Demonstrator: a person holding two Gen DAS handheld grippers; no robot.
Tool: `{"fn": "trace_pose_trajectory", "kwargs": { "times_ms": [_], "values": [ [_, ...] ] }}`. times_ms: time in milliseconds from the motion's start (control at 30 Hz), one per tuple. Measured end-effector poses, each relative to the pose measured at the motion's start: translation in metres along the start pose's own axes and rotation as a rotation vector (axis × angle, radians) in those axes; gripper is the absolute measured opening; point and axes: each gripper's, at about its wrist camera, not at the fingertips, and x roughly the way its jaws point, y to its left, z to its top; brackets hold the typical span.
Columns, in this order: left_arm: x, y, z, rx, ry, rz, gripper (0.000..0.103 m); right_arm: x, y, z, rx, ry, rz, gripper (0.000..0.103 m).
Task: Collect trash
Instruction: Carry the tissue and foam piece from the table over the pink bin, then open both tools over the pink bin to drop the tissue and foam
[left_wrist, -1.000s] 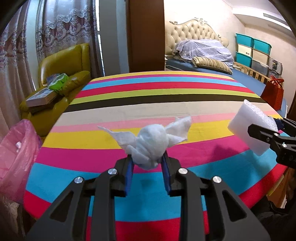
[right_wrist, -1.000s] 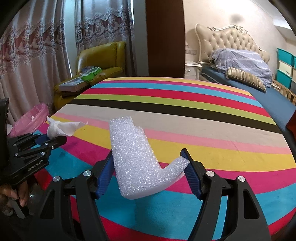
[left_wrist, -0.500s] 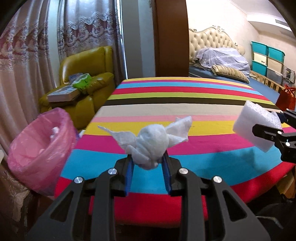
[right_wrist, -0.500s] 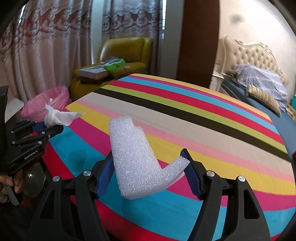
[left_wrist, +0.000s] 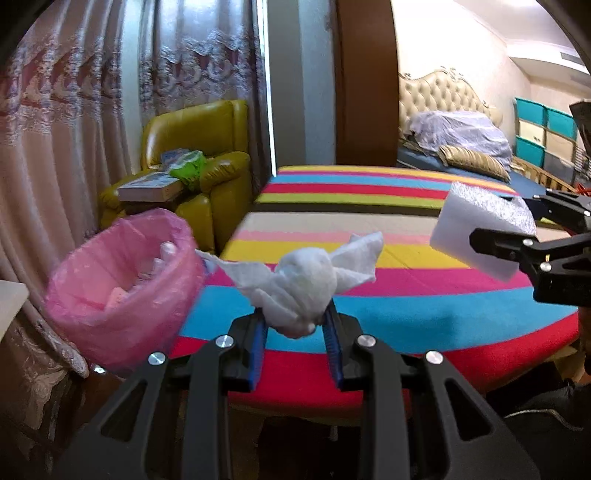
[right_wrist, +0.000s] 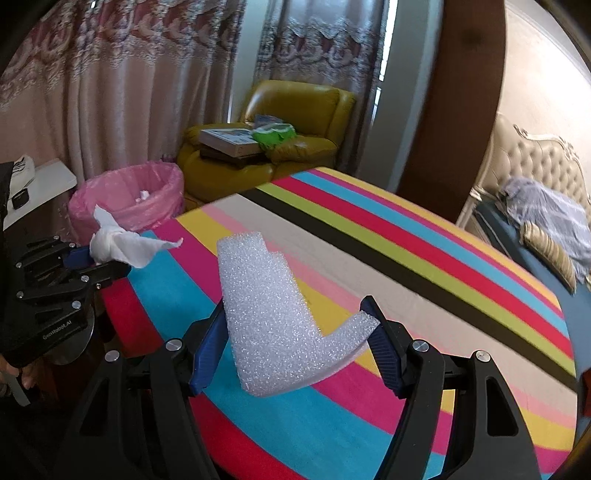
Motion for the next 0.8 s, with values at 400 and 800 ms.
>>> {"fn": "trace_pose_trajectory", "kwargs": {
  "times_ms": [400,800],
  "values": [
    [-0.030,0.093,0.026,-0.097,-0.044,0.192,0.029,0.027,0.064,0.062,-0.116,-0.027,0.158,0.067],
    [-0.020,0.198,0.050,-0.257,0.000,0.290,0.029,0.076,0.130,0.131,-0.129,-0.035,0.312,0.067]
  ]
}}
